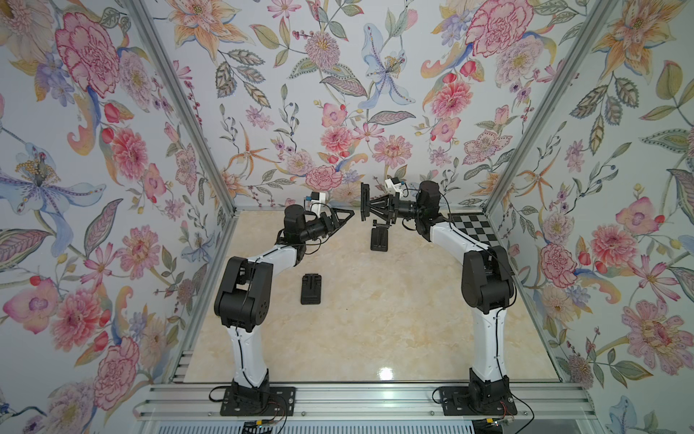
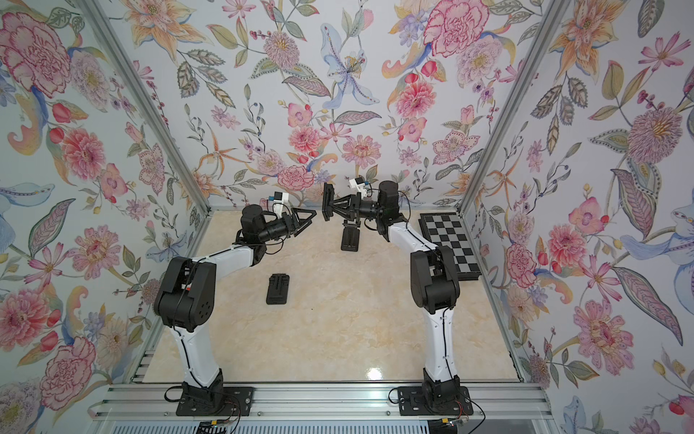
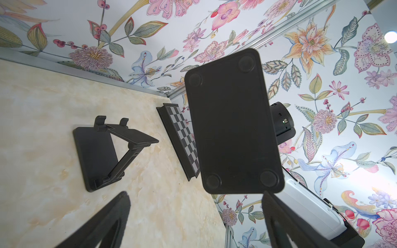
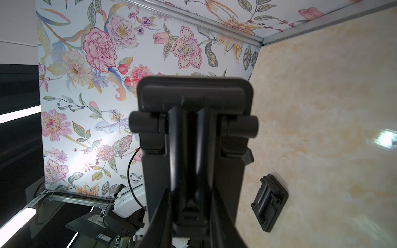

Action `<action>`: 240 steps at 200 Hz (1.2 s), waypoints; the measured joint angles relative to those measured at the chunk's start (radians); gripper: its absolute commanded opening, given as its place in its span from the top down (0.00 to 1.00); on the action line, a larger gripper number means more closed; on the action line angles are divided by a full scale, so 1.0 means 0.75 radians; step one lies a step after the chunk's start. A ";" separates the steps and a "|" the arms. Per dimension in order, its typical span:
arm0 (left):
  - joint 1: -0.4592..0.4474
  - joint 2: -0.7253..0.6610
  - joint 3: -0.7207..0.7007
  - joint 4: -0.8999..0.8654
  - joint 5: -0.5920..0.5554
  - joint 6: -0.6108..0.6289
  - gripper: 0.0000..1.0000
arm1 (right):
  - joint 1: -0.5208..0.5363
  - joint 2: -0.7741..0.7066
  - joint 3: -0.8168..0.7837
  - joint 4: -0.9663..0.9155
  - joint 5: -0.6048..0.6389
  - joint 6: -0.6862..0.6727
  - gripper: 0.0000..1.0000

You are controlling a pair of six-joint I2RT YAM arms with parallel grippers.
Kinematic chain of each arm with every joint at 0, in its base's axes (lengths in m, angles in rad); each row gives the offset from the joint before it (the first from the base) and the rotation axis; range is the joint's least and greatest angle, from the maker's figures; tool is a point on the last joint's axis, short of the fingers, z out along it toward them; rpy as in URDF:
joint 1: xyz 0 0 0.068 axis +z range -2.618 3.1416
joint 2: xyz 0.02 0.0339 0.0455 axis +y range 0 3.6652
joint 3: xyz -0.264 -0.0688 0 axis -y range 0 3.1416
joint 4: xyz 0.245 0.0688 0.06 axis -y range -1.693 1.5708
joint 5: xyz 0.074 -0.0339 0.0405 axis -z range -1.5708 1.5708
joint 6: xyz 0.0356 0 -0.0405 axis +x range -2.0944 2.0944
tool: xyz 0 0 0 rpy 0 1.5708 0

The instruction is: Open the phone stand

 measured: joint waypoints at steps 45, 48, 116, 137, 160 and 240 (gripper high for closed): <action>-0.002 0.003 0.000 0.107 0.001 -0.083 0.03 | 0.012 0.030 0.010 0.037 -0.001 0.035 1.00; -0.002 0.003 0.000 0.114 0.001 -0.091 0.03 | 0.014 0.034 0.010 0.043 -0.001 0.042 1.00; -0.013 0.008 0.000 0.171 0.005 -0.150 0.03 | 0.062 0.080 0.035 0.130 -0.010 0.122 1.00; -0.014 0.011 0.000 0.182 0.006 -0.162 0.02 | 0.075 0.104 0.054 0.162 -0.011 0.148 1.00; -0.014 0.017 0.000 0.190 0.006 -0.172 0.03 | 0.090 0.128 0.056 0.198 -0.010 0.173 1.00; -0.014 0.023 -0.001 0.211 0.011 -0.207 0.04 | 0.099 0.149 0.056 0.288 -0.010 0.239 1.00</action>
